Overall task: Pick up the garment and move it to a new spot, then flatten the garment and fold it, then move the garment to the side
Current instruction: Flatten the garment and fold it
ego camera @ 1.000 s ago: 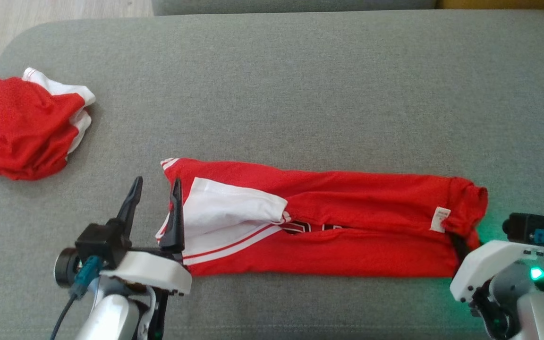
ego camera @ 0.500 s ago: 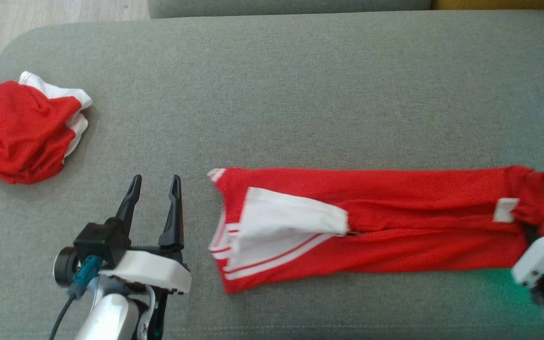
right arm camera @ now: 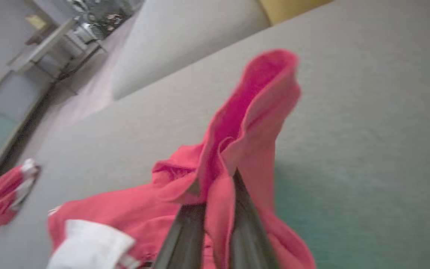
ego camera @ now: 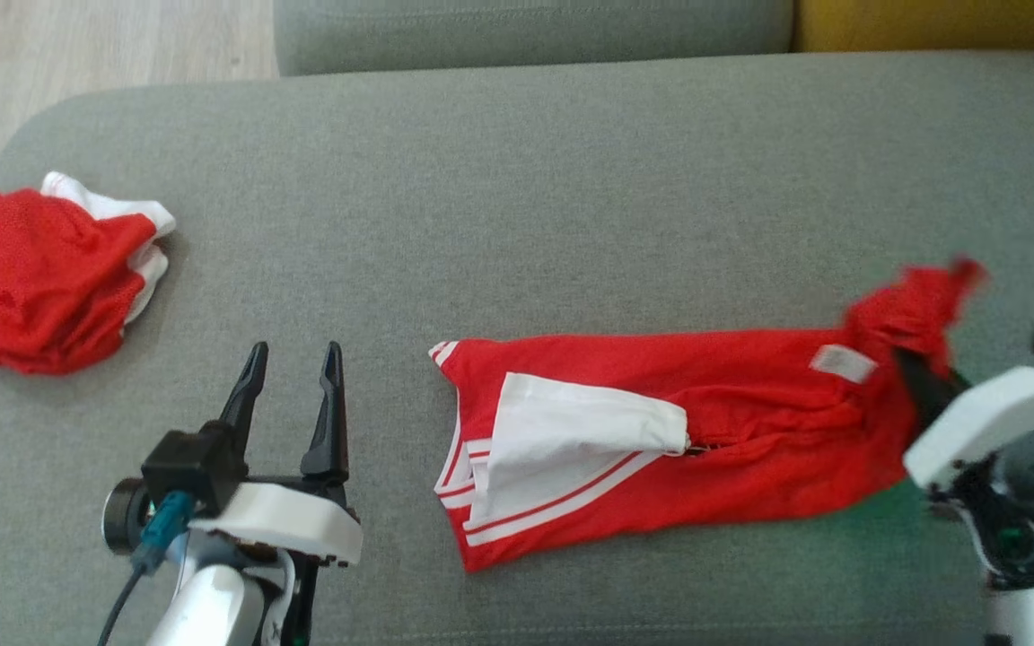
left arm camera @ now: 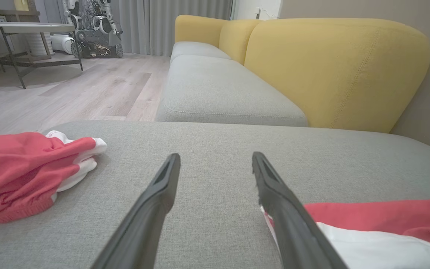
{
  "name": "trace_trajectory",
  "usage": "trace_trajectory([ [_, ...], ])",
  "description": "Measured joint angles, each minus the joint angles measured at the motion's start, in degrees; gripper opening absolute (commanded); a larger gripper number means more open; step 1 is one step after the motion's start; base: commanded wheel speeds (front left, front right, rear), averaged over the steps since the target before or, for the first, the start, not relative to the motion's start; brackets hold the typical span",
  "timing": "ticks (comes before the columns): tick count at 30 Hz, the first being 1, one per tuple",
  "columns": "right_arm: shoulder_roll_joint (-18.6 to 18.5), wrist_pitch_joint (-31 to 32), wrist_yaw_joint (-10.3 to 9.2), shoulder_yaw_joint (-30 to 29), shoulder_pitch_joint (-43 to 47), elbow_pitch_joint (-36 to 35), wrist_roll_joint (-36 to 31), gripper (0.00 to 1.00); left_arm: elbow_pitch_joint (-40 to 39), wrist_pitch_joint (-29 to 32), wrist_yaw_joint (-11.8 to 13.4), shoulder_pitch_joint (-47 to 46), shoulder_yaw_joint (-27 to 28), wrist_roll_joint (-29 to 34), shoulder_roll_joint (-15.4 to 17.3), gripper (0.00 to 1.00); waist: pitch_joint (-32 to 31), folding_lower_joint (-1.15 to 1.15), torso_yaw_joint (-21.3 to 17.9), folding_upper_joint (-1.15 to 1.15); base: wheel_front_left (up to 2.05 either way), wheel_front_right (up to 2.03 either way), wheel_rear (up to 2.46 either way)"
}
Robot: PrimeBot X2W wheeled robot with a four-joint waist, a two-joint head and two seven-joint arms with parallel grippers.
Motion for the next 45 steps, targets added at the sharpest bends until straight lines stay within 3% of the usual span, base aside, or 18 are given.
trace_trajectory([
  [5,1.4,6.2,0.0,7.1,3.1,-8.4,6.8,0.0,0.0,0.0,0.0,1.0,-0.2,0.0,0.0,1.0,-1.3,0.0,0.2,0.0,0.0,0.0,0.0],
  [9,2.2,7.4,0.0,13.5,5.8,-8.8,11.6,0.0,0.0,0.0,0.0,1.0,-0.3,-0.3,0.0,1.0,-1.6,0.0,0.8,0.0,0.0,0.0,0.0],
  [19,2.2,-5.4,-0.01,31.8,1.1,5.1,25.7,0.0,0.2,0.1,0.0,0.9,-1.1,-0.3,0.0,1.0,-0.6,0.0,4.1,0.0,0.0,0.0,0.0],
  [26,2.1,-12.8,-0.01,40.4,-7.2,14.3,29.2,0.0,0.8,0.1,0.0,0.7,-1.9,-0.6,-0.3,1.0,0.6,0.0,6.6,0.0,0.0,0.0,0.0],
  [27,2.1,-13.7,-0.01,41.1,-7.8,15.8,29.1,0.04,0.9,0.1,0.0,0.7,-1.9,-0.6,-0.3,1.0,0.7,0.0,6.9,0.0,0.0,0.0,0.0],
  [28,2.0,-14.4,-0.01,41.7,-8.4,17.2,29.1,0.37,1.0,0.1,0.0,0.6,-1.9,-0.6,-0.3,1.0,0.9,0.0,7.2,0.0,0.0,0.0,0.0],
  [29,2.0,-15.0,-0.01,42.2,-8.8,18.2,29.1,0.92,1.1,0.1,0.0,0.6,-1.8,-0.6,-0.3,1.0,1.1,0.0,7.4,0.0,0.0,0.0,0.0],
  [30,1.9,-15.5,-0.01,42.8,-9.1,19.1,29.1,1.0,1.3,0.1,0.0,0.6,-1.8,-0.6,-0.3,1.0,1.2,0.0,7.5,0.0,0.0,0.0,0.0],
  [37,1.9,-21.2,-0.01,45.2,-12.1,19.4,23.0,1.0,1.5,0.1,0.0,0.6,-1.6,-0.6,-0.4,1.0,1.1,0.0,7.1,0.0,0.0,0.0,0.0],
  [45,-1.0,-28.9,-0.01,38.2,-11.8,11.9,17.2,1.0,1.5,0.1,0.4,0.6,-0.5,-0.6,-0.3,1.0,0.1,0.0,4.9,0.0,0.0,0.0,0.0],
])
